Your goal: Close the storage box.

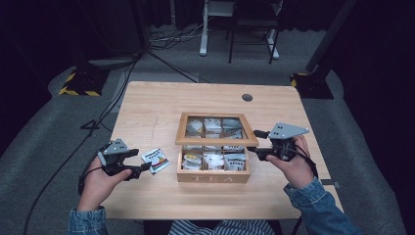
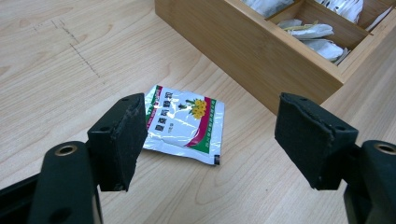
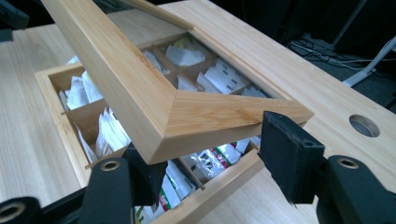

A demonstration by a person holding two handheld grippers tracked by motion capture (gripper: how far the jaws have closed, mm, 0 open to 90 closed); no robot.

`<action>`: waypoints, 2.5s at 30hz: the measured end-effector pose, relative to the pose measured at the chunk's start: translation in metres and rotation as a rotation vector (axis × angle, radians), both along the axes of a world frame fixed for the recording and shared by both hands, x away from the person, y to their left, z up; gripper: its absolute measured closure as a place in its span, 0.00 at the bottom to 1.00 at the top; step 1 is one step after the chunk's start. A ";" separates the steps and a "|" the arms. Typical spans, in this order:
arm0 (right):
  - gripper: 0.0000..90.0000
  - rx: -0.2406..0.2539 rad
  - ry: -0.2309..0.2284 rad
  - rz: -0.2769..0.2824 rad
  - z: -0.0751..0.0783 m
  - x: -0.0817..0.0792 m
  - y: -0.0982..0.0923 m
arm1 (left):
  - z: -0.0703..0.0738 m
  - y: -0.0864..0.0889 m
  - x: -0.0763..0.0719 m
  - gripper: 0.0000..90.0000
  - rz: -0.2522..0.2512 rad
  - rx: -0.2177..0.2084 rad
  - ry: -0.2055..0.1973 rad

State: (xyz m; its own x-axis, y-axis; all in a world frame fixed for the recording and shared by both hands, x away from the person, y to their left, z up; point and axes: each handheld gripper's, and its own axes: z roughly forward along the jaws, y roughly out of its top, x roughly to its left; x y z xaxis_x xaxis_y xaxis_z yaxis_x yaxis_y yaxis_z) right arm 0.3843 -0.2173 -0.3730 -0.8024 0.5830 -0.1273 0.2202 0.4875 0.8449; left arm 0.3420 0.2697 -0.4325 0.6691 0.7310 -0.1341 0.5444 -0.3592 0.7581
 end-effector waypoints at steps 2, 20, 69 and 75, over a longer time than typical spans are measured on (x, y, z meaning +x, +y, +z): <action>0.47 -0.012 -0.001 0.002 -0.002 -0.001 0.001 | -0.001 0.000 0.001 0.29 0.003 0.004 -0.003; 0.44 -0.105 0.014 0.012 -0.019 -0.010 0.004 | -0.005 0.005 0.003 0.30 0.016 -0.001 0.008; 0.38 -0.164 0.196 0.060 -0.044 -0.025 0.007 | -0.011 0.007 0.005 0.30 0.024 -0.010 0.031; 0.38 -0.178 0.225 0.061 -0.048 -0.023 0.008 | -0.012 0.008 0.005 0.30 0.024 -0.012 0.033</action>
State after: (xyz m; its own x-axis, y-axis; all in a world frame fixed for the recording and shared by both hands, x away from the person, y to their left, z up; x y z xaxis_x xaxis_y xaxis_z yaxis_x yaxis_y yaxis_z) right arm 0.3609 -0.2095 -0.4210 -0.8549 0.5173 -0.0383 0.3580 0.6418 0.6782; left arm 0.3471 0.2779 -0.4442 0.6463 0.7450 -0.1650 0.5776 -0.3363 0.7438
